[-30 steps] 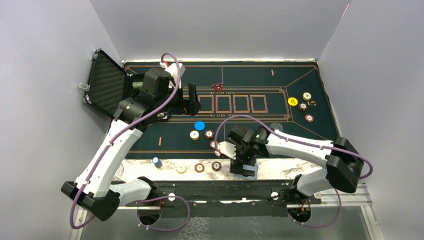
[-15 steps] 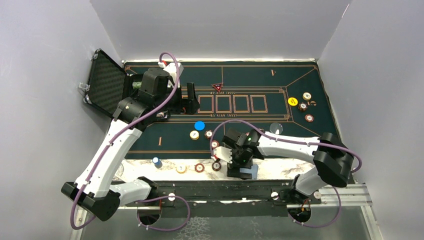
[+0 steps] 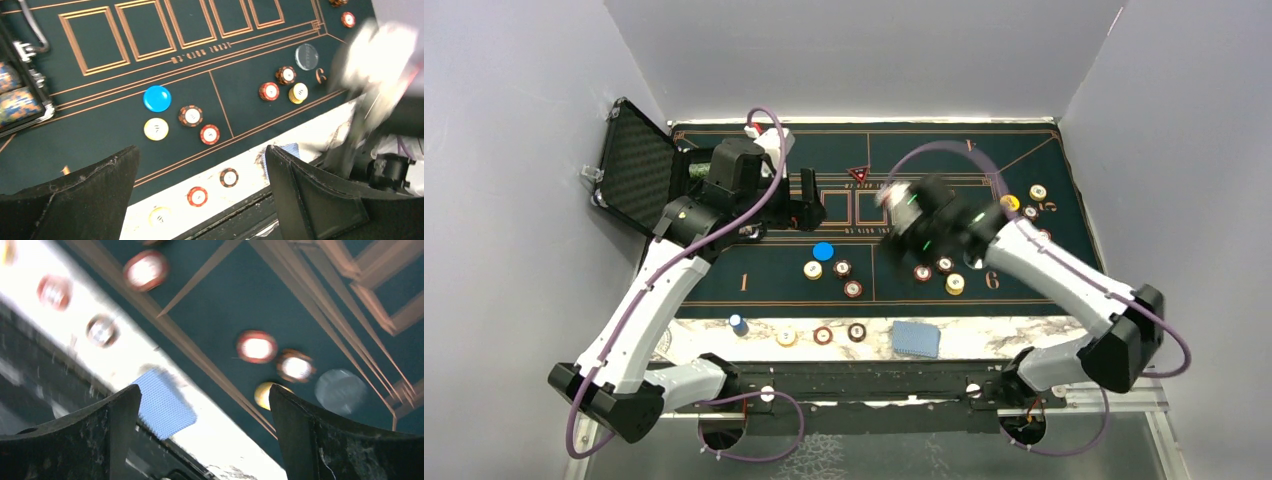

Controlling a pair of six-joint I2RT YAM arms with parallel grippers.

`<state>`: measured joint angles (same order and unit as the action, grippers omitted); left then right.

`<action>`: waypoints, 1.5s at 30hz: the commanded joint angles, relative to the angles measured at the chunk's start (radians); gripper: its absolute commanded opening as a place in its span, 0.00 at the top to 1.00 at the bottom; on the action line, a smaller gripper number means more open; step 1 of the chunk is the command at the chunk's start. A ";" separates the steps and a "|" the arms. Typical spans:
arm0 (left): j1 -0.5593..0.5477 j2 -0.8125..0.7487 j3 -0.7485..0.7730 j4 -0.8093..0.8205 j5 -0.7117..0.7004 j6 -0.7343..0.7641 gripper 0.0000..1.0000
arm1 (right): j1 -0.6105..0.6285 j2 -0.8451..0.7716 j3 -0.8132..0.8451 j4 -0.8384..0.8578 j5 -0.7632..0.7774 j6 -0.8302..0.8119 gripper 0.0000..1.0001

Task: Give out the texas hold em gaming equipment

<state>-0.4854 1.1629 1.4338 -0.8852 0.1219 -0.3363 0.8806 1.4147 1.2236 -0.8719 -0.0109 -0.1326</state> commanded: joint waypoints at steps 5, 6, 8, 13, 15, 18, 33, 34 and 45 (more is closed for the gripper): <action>-0.271 0.065 -0.200 0.225 0.053 0.046 0.01 | -0.626 -0.043 0.253 -0.160 -0.092 0.263 0.00; -0.318 0.075 -0.230 0.268 0.044 0.070 0.01 | -0.629 -0.030 0.292 -0.182 -0.043 0.284 0.00; -0.423 0.107 -0.264 0.321 -0.004 0.142 0.01 | -0.672 -0.031 0.349 -0.192 -0.029 0.325 0.00; -0.603 0.162 -0.334 0.481 -0.002 0.340 0.01 | -0.715 -0.066 0.488 -0.215 -0.067 0.380 0.00; -0.665 0.177 -0.370 0.541 -0.014 0.421 0.01 | -0.715 -0.096 0.541 -0.217 -0.090 0.384 0.00; -0.723 0.228 -0.390 0.595 0.017 0.516 0.01 | -0.715 -0.152 0.583 -0.222 -0.140 0.394 0.00; -0.779 0.521 -0.297 0.649 0.068 0.734 0.01 | -0.715 -0.231 0.647 -0.283 -0.206 0.344 0.00; -0.779 0.531 -0.293 0.650 0.082 0.736 0.01 | -0.715 -0.233 0.643 -0.281 -0.212 0.347 0.00; -0.780 0.624 -0.269 0.670 0.139 0.732 0.01 | -0.716 -0.256 0.601 -0.270 -0.245 0.342 0.00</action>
<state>-1.2636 1.7496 1.1221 -0.2295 0.2039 0.3679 0.1642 1.1805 1.8313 -1.1267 -0.2195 0.2230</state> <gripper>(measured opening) 0.987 0.997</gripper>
